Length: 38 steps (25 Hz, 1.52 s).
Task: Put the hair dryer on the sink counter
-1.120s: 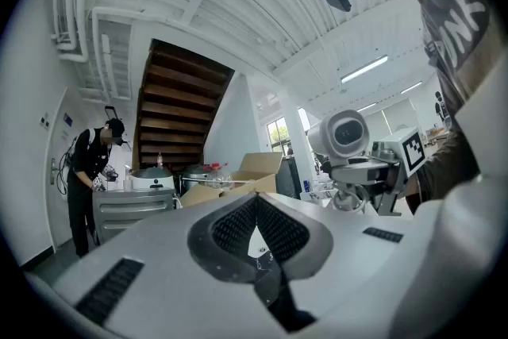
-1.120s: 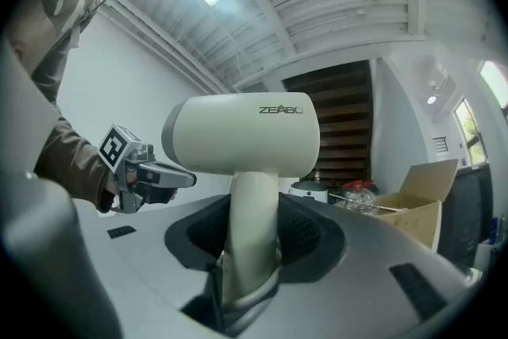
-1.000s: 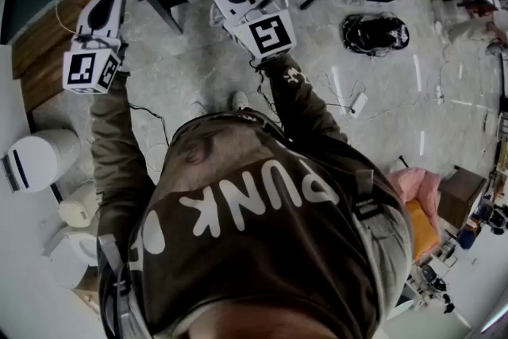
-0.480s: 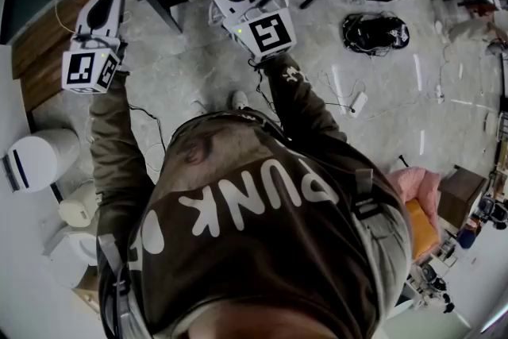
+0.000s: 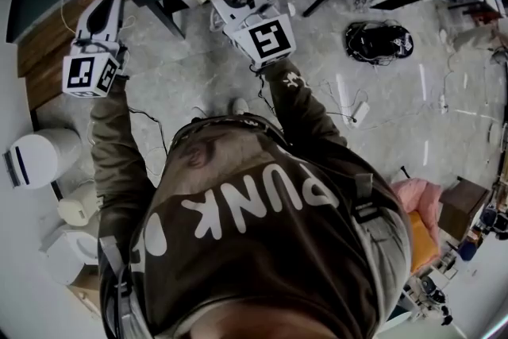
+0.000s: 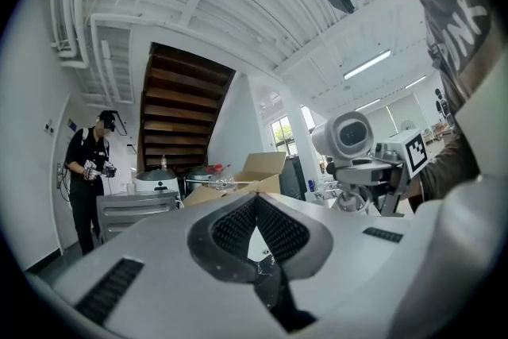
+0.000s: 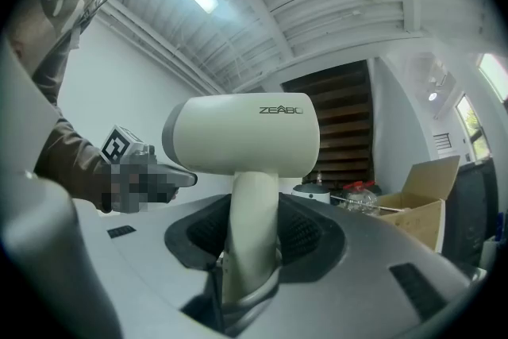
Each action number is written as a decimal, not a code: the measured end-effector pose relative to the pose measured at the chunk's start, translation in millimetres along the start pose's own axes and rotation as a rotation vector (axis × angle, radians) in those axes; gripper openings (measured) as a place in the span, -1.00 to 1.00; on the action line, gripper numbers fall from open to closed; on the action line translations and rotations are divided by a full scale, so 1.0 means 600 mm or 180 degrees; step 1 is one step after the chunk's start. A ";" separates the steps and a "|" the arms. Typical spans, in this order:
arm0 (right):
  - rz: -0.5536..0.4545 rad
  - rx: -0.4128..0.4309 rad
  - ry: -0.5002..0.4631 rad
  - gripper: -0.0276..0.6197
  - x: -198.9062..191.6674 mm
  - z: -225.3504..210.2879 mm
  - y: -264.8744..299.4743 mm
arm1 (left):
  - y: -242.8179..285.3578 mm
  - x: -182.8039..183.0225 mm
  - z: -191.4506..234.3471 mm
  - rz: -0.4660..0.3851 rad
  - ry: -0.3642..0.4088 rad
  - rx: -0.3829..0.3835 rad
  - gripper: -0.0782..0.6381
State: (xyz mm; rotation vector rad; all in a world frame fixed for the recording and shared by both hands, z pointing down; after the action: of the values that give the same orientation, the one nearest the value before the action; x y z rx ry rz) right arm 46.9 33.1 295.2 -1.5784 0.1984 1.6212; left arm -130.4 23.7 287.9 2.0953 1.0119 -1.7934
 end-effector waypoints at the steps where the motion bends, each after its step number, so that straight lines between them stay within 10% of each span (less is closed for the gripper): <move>1: -0.0011 0.0021 0.0012 -0.42 0.002 -0.006 -0.006 | 0.003 0.002 -0.007 -0.0001 -0.0014 0.0038 -0.80; 10: 0.0019 0.0093 0.0133 -0.42 -0.019 -0.048 -0.030 | 0.026 -0.012 -0.035 0.0055 -0.0007 0.0177 -0.80; 22: 0.0302 -0.0090 0.0139 -0.42 -0.165 -0.115 0.115 | 0.133 -0.145 0.122 0.0093 -0.0121 0.0035 -0.80; 38: 0.1775 -0.0549 0.0744 -0.41 -0.461 -0.197 0.344 | 0.250 -0.292 0.333 0.0151 -0.0480 -0.0222 -0.80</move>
State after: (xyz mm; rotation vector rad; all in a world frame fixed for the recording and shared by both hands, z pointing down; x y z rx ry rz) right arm -39.1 -295.7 427.7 -1.9639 0.6900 1.9003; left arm -201.6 -263.5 361.9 1.8955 0.9624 -1.8338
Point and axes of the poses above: the fingertips, and each gripper's own axes: y forward along the fingers, z to its left, x out of its top, the point moved 1 cm from there along -y, backward along the fingers, and after that the axes turned 12 degrees about -z, right-handed, at the moved point
